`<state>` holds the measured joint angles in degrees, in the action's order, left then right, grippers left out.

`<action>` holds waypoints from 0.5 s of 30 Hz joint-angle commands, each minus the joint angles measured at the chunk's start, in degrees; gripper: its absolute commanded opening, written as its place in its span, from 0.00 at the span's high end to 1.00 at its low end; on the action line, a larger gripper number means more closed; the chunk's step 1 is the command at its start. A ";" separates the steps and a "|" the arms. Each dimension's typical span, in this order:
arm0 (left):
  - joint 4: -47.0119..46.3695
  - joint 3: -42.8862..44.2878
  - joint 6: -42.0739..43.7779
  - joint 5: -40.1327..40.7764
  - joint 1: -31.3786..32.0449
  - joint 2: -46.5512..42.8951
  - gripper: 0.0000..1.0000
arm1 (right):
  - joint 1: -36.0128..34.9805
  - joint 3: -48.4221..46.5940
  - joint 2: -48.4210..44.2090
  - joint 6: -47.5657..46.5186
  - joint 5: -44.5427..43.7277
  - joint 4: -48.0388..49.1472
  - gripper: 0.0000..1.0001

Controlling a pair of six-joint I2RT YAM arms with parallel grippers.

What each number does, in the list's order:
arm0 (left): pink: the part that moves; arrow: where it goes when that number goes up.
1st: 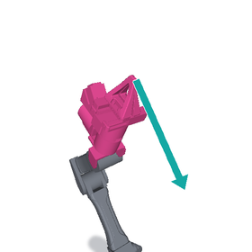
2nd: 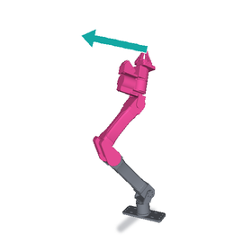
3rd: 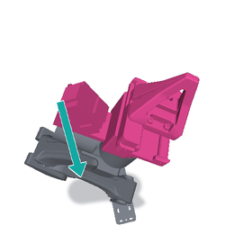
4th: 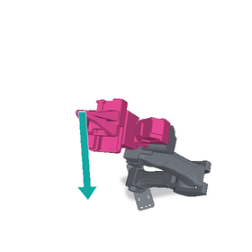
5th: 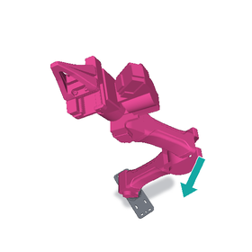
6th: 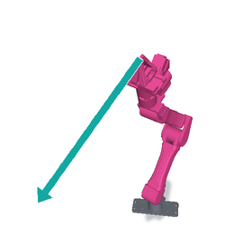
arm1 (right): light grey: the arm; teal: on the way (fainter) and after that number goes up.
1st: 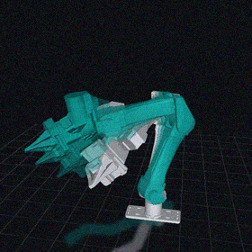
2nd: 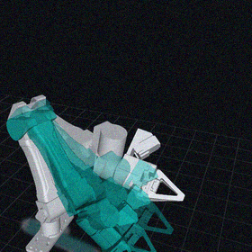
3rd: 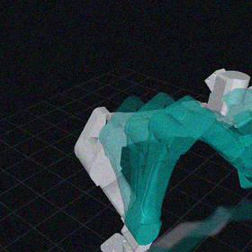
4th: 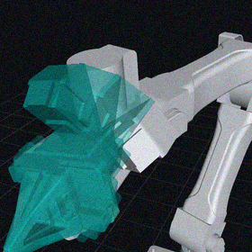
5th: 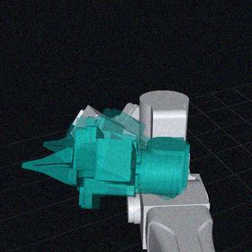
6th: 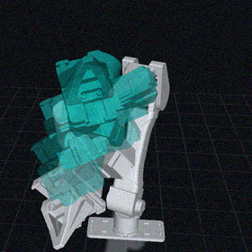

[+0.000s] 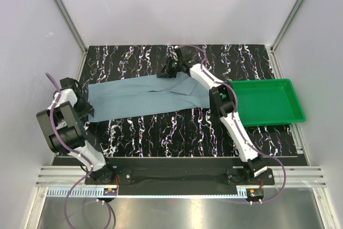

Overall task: Fold and stack the t-shirts
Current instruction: Fold the tshirt

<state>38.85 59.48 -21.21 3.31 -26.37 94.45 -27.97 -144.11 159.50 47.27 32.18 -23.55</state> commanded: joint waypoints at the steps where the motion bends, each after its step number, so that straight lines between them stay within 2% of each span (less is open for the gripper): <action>1: -1.94 2.30 0.47 -1.55 -0.17 0.82 0.62 | 0.19 -3.10 1.25 3.70 -1.33 1.67 0.87; 7: -2.11 2.92 0.29 -1.64 -0.17 2.14 0.72 | 0.28 -1.61 2.83 8.28 -2.56 -0.26 0.91; 10: -1.76 3.01 0.64 -0.42 -0.09 2.14 0.73 | 0.63 0.15 2.92 10.91 -3.00 -0.44 0.91; 12: -1.06 3.01 0.56 0.73 -0.17 1.53 0.71 | 0.72 0.32 3.10 11.18 -3.53 -1.05 0.91; 13: -0.88 2.92 0.47 2.12 -0.09 0.48 0.65 | 0.72 0.32 3.18 11.18 -3.97 -1.23 0.91; 15: -0.97 2.48 0.64 3.19 -0.09 -0.67 0.60 | 0.90 0.15 3.36 11.18 -3.80 -1.23 0.91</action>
<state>38.28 60.38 -20.97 3.84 -26.37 96.44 -27.68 -143.98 162.19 57.14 30.57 -23.83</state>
